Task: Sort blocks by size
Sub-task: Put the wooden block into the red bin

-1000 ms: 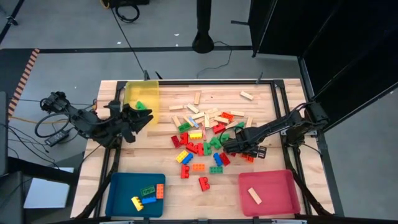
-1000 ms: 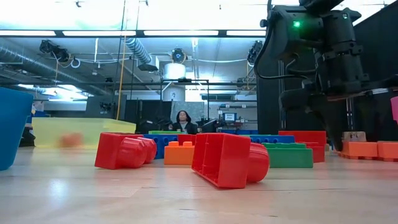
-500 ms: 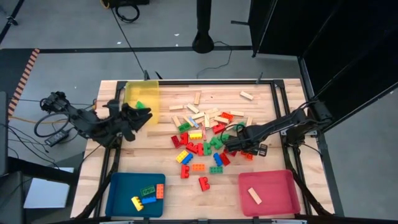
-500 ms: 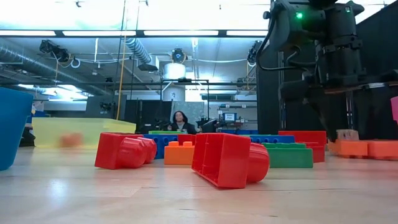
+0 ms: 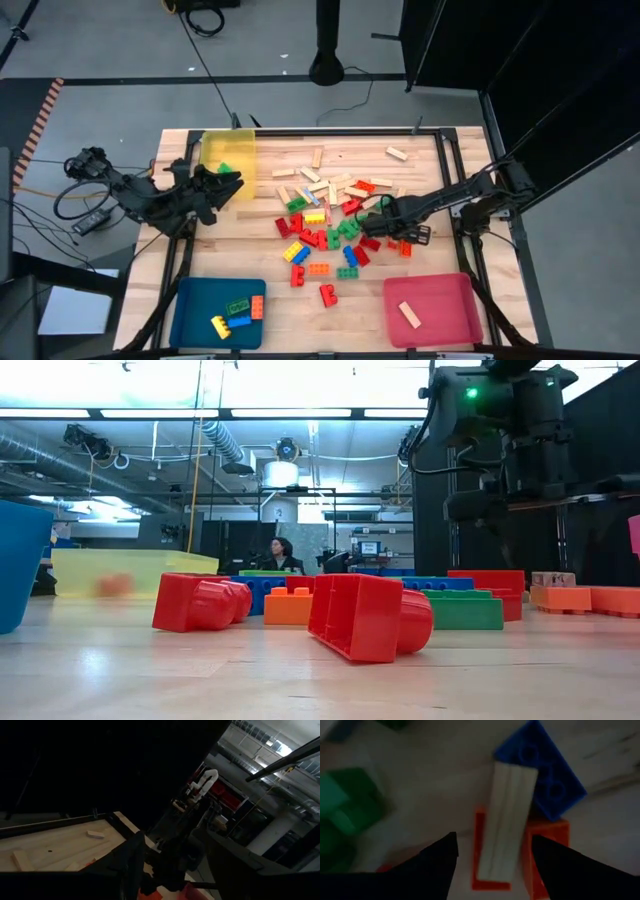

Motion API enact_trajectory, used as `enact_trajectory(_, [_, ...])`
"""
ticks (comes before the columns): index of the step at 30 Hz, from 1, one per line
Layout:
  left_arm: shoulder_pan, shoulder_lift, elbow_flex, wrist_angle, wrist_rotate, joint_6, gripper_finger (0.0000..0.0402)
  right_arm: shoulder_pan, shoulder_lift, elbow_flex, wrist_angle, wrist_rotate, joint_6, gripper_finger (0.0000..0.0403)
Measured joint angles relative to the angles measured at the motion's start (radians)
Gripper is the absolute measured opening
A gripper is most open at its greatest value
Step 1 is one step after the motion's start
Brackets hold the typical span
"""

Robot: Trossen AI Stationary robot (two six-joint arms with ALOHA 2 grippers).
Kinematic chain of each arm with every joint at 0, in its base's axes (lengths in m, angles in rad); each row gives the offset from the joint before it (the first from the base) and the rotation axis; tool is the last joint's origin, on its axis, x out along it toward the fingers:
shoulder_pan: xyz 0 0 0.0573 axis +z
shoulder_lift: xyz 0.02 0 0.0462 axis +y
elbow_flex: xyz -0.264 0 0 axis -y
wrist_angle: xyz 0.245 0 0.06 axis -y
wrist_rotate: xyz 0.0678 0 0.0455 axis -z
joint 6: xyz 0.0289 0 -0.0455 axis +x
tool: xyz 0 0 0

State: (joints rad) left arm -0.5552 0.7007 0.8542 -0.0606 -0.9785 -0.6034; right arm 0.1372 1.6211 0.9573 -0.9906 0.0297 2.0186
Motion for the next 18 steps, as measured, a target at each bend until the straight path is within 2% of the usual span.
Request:
enact_trajectory(8, [0.000, -0.003, 0.000, -0.010, -0.007, 0.000, 0.0209, -0.081, 0.000, 0.000, -0.001, 0.006, -0.104, 0.0234])
enact_trajectory(18, [0.000, -0.022, -0.001, -0.028, -0.009, 0.023, 0.0209, -0.100, 0.000, 0.000, 0.002, -0.004, -0.138, 0.0191])
